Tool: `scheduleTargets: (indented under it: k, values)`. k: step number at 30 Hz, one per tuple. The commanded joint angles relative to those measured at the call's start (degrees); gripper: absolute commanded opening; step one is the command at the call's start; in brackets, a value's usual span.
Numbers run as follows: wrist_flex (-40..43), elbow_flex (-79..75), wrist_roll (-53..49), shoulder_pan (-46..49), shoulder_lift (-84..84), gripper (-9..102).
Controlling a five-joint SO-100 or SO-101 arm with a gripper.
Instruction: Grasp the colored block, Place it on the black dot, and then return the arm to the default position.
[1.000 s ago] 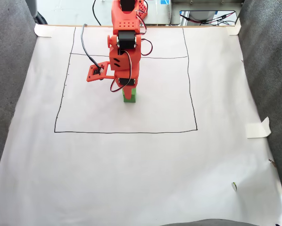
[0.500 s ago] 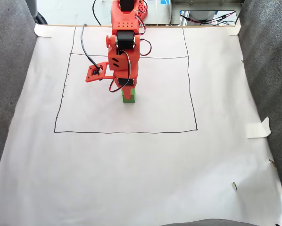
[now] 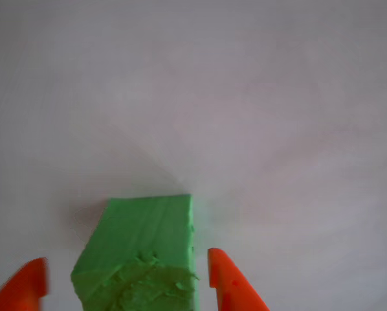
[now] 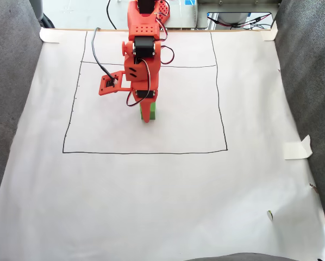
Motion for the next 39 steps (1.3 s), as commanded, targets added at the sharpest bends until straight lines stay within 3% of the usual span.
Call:
scheduleTargets:
  k: [1, 12, 21, 28, 39]
  values:
    - [0.6, -1.7, -0.6, -0.4, 2.3, 46]
    - [-1.0, 8.1, -0.3, 1.0, 14.9, 48]
    - [-15.9, 36.2, 0.0, 4.0, 41.6, 47]
    - [-29.1, 64.5, -1.4, 6.8, 63.9, 32]
    - [-50.7, 105.2, -8.5, 12.0, 94.1, 24]
